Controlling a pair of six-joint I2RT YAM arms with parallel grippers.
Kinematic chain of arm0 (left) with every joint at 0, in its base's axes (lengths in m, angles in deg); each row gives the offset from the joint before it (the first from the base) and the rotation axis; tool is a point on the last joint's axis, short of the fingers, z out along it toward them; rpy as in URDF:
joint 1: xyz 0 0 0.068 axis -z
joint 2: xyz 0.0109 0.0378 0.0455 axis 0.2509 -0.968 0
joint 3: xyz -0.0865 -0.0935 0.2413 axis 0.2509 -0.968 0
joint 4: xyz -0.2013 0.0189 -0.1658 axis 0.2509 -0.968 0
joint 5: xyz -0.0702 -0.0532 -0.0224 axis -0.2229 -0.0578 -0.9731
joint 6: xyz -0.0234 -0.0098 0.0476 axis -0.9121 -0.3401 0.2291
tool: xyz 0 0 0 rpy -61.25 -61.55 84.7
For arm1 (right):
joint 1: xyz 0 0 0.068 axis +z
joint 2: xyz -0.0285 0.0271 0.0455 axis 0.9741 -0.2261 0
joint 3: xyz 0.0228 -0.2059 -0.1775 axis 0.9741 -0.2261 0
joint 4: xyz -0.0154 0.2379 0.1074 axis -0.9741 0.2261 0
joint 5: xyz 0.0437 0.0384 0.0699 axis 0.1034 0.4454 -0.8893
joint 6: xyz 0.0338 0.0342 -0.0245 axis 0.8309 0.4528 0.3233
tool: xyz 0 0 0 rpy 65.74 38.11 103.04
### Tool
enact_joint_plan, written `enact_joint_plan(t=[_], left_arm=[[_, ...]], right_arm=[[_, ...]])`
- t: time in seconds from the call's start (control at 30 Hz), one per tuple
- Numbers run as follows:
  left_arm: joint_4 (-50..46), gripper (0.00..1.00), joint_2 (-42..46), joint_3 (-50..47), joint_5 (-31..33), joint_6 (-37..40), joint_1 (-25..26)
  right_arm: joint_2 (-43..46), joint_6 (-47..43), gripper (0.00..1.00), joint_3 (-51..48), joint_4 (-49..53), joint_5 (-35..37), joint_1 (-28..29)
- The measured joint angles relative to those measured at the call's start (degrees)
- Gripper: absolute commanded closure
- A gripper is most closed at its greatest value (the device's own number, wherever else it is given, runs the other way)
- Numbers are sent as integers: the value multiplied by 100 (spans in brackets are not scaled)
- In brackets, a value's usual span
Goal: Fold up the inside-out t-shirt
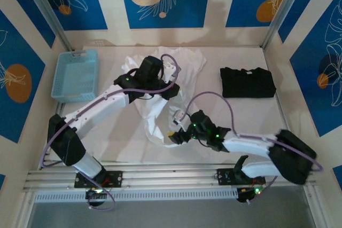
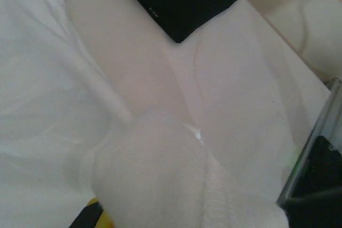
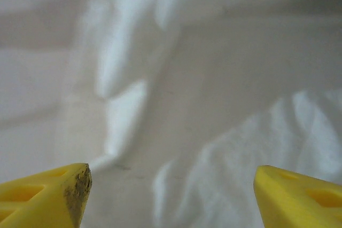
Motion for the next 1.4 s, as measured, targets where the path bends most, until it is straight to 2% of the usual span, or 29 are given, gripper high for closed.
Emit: enact_joint_plan(t=[0.2,0.3,0.43,0.63,0.9,1.17,1.33,1.37,1.4], left_arm=[[-446,100,17,280,-361,-52,0],[-612,100,127,289,-496,-52,0],[-664,100,417,286,-715,-52,20],[-616,100,800,289,-994,-50,175],[-704,100,737,651,-1054,-9,214],[-844,100,708,1353,-1263,20,282],[-881,100,782,1869,-1187,212,332],[-881,100,833,1923,-1043,262,334],[-887,100,885,1974,-850,313,334]], right_arm=[[-2247,-898,25,756,-1550,866,-203],[-2754,-1032,27,1196,-1814,1150,-356],[-2927,-898,28,1794,-1578,1412,-590],[-3191,-444,25,2903,-796,1810,-654],[-4065,151,11,4520,962,2468,-697],[-4507,686,2,5733,2726,2444,-1043],[-4789,811,5,6332,3663,2103,-1252],[-4835,826,10,6411,3860,2026,-1279],[-4868,817,18,6465,4037,1939,-1305]])
